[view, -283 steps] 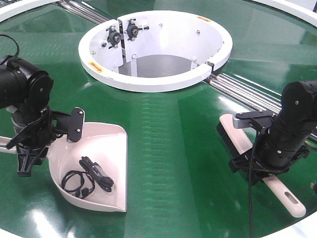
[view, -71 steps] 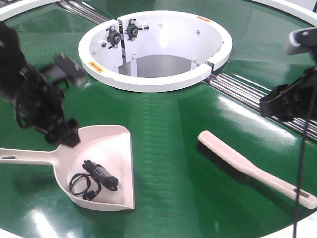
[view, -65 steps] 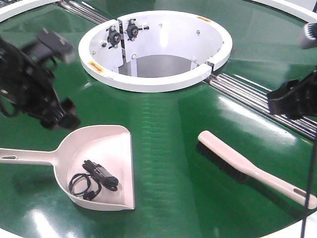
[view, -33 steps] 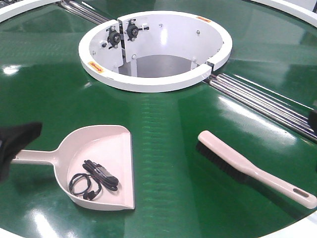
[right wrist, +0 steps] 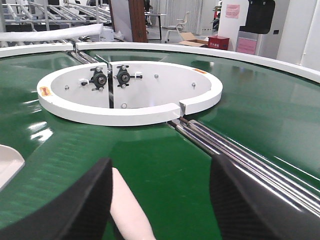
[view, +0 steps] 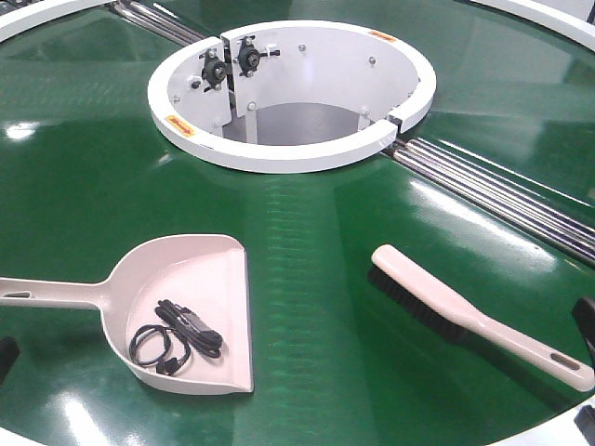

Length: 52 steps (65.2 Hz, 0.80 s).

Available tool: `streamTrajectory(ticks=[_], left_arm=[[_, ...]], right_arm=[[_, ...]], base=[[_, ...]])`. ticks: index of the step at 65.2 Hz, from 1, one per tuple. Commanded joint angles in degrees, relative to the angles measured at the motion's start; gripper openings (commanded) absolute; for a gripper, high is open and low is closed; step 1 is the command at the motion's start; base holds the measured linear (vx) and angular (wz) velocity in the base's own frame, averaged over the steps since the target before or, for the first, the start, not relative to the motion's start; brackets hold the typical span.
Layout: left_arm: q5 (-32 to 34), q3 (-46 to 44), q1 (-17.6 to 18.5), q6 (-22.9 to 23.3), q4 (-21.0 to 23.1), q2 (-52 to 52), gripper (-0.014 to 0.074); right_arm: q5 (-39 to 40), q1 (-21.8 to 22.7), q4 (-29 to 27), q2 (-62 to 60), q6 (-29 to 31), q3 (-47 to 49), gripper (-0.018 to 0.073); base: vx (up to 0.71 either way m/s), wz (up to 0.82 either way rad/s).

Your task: Clean and inspect green conveyor with broom and dustpan

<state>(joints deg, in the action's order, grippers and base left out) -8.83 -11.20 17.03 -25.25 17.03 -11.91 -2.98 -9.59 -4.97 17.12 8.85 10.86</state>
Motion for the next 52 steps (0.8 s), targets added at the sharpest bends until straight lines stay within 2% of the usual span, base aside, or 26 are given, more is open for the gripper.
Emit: streamTrajectory(ticks=[1,3,8,10,19,52], left_arm=[[4.9,-1.4,0.4,0.6,0.8,-0.4,0.0327],[4.8,-1.4,0.4,0.6,0.8,-0.4,0.0223],[4.6,-1.4,0.4,0.6,0.8,-0.4,-0.0011],[4.8,-1.4,0.4,0.6,0.8,-0.4,-0.0009],[6.6,-1.4,0.4,0.6,0.8,-0.4,-0.0007],[6.2,-1.4,0.4,0.6,0.8,-0.4,-0.0007]], right_arm=[[5.7,0.2,0.0,0.3,0.4,1.3,0.0309],[5.8,0.2,0.0,0.3,0.4,1.3,0.026],[5.9,0.2,0.0,0.3,0.4,1.3,0.0059],[5.9,0.2,-0.1,0.3,0.4,1.3,-0.0019],[7.3,0.2,-0.2,0.3,0.2,1.3,-0.0009],[7.3,0.2,-0.2,0.3,0.2,1.3,-0.0008]], base=[[0.0,0.0],[0.0,0.0],[0.0,0.0],[0.0,0.0],[0.0,0.0],[0.0,0.0]])
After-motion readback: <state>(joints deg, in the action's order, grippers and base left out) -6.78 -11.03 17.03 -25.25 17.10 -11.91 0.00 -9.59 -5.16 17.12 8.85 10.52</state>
